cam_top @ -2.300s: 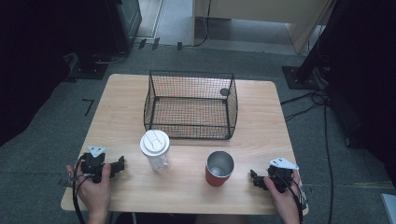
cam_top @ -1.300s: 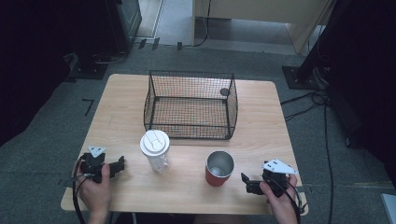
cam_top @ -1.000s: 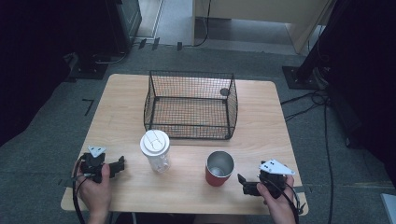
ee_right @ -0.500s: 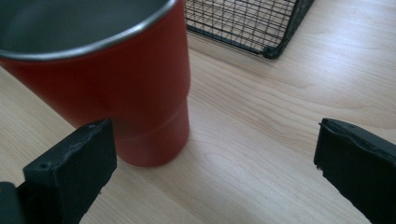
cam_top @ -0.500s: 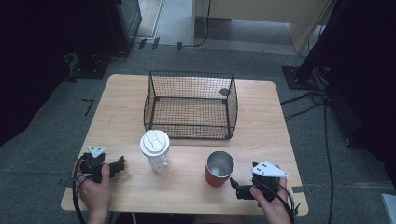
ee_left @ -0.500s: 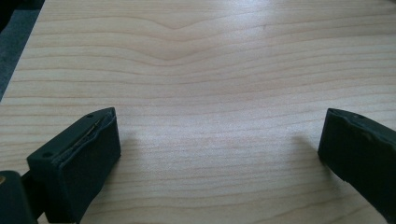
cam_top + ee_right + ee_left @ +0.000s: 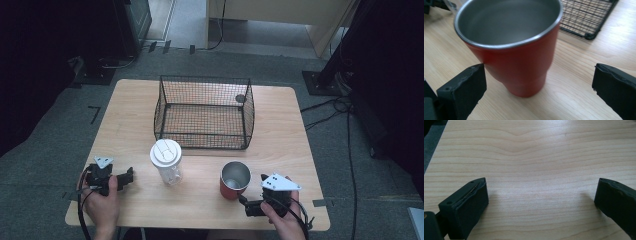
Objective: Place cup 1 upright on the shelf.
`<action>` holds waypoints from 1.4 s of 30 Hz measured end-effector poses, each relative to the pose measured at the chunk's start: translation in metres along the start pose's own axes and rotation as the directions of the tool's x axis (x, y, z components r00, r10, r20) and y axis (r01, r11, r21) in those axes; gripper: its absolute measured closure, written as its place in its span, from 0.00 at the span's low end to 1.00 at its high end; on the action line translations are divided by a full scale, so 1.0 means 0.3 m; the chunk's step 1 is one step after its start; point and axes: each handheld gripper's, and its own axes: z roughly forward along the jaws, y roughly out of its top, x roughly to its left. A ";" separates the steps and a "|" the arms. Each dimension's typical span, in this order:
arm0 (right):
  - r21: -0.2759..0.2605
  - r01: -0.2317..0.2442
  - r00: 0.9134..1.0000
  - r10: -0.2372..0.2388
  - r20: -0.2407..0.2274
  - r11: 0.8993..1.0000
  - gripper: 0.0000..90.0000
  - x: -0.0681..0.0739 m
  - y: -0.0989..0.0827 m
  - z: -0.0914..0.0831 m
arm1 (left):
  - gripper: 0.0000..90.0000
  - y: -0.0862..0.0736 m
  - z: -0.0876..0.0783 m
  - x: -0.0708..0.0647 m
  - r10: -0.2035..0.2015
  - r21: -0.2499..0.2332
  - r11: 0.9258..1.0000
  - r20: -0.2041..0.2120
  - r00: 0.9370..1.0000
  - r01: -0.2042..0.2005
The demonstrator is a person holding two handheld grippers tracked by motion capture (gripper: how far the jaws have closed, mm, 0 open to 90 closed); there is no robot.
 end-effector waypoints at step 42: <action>-0.043 -0.041 0.997 0.044 0.062 0.998 0.06 0.113 0.119 0.135 | 0.00 0.000 0.000 0.000 -0.001 0.000 1.000 0.001 1.000 0.001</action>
